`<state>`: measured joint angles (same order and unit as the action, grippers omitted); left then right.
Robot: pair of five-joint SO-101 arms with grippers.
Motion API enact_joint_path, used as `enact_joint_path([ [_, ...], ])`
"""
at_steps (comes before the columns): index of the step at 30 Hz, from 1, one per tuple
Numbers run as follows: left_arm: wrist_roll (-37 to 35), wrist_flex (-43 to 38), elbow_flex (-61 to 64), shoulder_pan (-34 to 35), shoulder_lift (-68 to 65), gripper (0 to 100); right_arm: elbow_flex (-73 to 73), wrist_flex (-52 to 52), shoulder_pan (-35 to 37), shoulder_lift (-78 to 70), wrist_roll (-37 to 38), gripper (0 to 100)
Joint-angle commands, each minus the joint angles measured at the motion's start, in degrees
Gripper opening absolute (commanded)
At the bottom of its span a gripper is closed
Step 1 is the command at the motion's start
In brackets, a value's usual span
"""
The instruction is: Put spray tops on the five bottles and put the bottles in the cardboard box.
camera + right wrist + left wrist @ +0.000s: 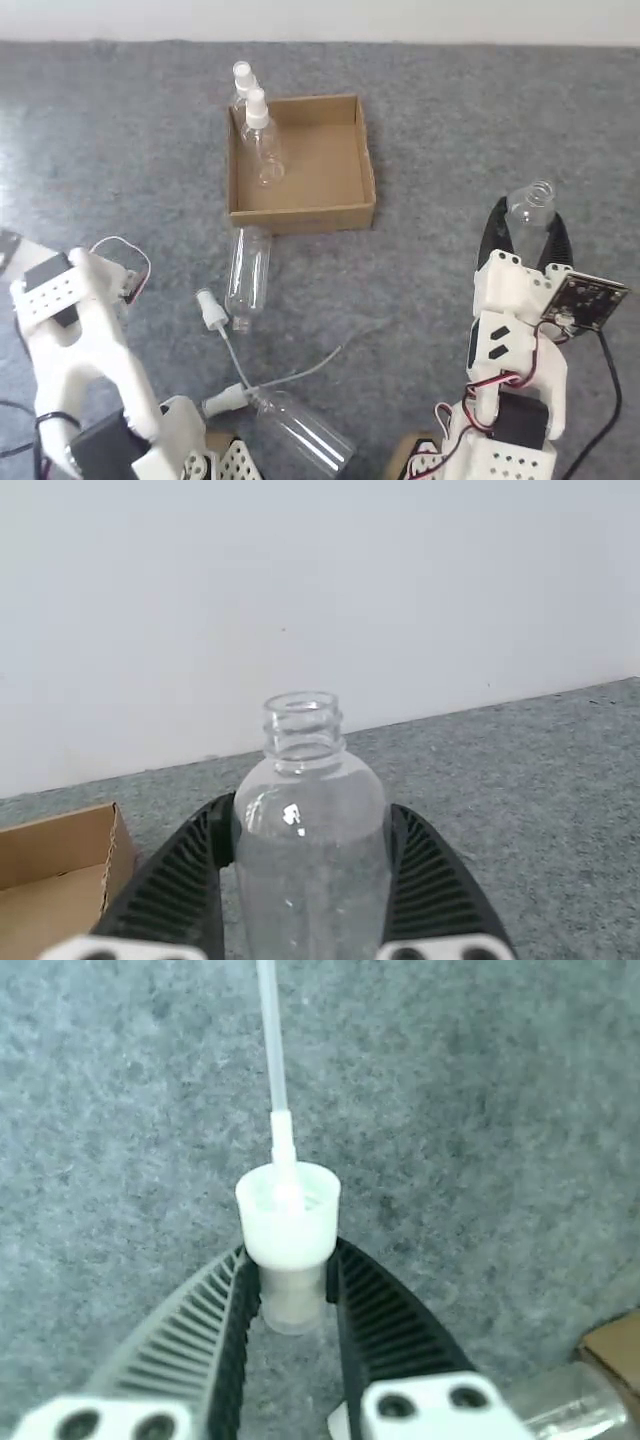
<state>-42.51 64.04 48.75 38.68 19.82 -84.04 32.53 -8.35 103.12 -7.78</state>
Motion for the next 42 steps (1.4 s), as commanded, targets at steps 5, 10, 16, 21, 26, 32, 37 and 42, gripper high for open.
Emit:
enact_joint_path([
  [5, -19.8, -1.3, 0.5, 0.2, 0.2, 2, 0.4, -1.5, 0.4, 0.7, 0.0, 0.6],
  [10, -27.1, -1.3, 0.5, 0.2, 0.2, 2, 0.4, -1.5, 0.4, 0.7, 0.0, 0.6],
  [16, -27.3, -1.3, 0.2, 0.2, 0.2, 13, 0.4, -1.5, 1.0, 0.7, 0.0, 0.6],
  [21, -27.3, -1.2, 0.5, -0.9, 0.2, 26, -0.4, -1.5, 3.6, 0.7, 0.1, 0.6],
  [26, -27.1, -1.0, 0.5, -1.1, 0.6, 26, -0.5, -1.4, 5.3, 0.7, 0.1, 0.6],
  [32, -18.4, -0.9, 0.4, -1.0, 0.7, 26, -1.4, -1.5, 6.9, 0.7, 1.7, 0.6],
  [37, -8.0, 3.0, 0.0, -0.8, 0.7, 26, -1.6, -1.4, 9.3, 0.7, 5.2, 0.6],
  [42, -1.4, 3.4, -0.6, -0.8, 0.7, 26, -2.0, -1.5, 9.5, 0.8, 5.3, 0.6],
])
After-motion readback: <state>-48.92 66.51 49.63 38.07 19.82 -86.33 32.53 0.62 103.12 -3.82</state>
